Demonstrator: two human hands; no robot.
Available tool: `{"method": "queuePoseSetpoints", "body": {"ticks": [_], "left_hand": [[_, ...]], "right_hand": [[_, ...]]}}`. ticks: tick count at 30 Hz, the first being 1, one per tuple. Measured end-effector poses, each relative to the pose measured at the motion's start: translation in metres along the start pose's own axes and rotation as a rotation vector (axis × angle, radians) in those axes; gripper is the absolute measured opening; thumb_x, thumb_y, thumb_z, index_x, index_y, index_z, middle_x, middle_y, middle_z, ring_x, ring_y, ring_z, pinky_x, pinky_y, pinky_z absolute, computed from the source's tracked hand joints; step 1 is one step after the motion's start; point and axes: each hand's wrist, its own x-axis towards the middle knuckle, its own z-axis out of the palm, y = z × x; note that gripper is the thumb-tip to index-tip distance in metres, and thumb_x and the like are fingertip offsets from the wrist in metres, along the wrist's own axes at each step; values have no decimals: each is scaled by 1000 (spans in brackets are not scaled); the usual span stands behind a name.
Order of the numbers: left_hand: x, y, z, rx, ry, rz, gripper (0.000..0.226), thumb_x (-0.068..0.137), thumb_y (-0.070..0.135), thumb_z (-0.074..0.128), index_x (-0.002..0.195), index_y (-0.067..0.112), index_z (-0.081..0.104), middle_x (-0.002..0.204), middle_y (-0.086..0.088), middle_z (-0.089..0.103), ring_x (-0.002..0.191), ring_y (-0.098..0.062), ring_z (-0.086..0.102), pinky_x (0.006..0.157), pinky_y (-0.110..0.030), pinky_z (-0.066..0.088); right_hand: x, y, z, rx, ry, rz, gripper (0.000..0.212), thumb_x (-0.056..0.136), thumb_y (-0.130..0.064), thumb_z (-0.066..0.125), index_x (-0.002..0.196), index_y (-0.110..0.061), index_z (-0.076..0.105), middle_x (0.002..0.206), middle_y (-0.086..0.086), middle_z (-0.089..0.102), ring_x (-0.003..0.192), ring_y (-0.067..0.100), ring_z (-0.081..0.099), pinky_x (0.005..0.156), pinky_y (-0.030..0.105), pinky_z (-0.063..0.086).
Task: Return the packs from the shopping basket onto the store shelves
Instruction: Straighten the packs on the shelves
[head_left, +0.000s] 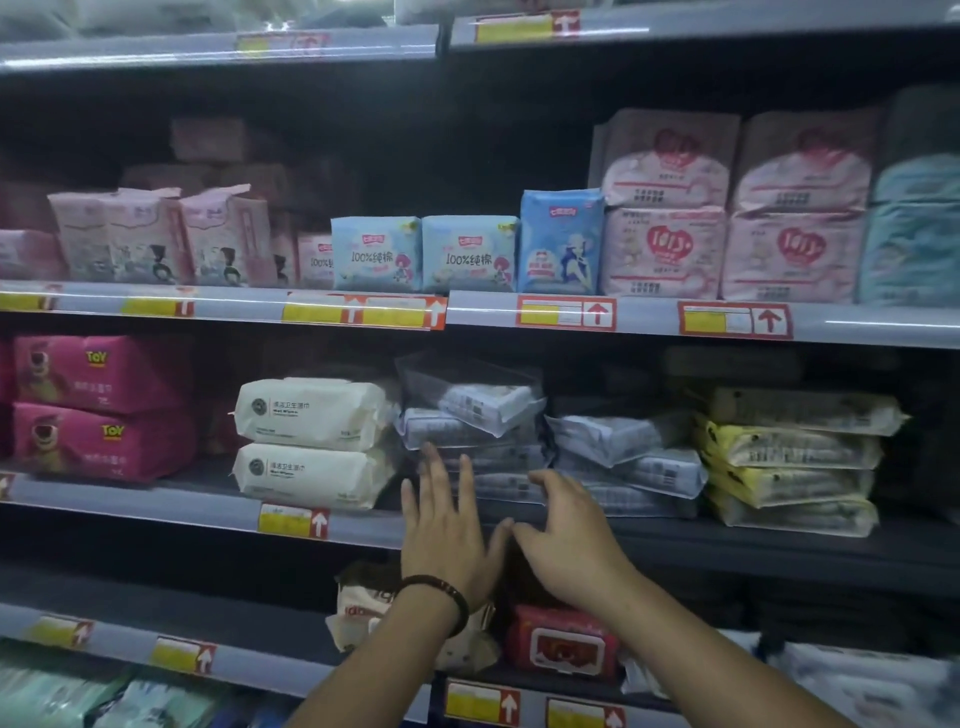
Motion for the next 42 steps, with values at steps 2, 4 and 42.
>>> {"method": "queuePoseSetpoints", "body": {"ticks": [2,4,42], "left_hand": [[8,-5,-4,-1,-30,17,94,94,76,13,163,19,-14,163,-21,-35,159,-31,-14,127,-53,-10],[17,-12,-8,15,-76,51,95,94,78,12,164,20,-14,166,-16,-30,160,-27,-11,128,-52,-8],[52,-29,-24,-43,39,168,114,86,66,53,151,44,-38,155,-17,-47,150,-48,-29,128,-59,10]], "right_hand": [[2,3,0,6,-2,0,60,98,-26,66,154,-25,43,154,-1,45,138,16,48,102,21,38],[4,5,2,19,1,-4,60,99,-26,67,154,-25,43,153,-1,45,137,16,49,99,21,38],[89,-59,26,308,419,250,28,109,-23,48,135,-15,44,123,13,65,100,31,74,78,44,64]]}}
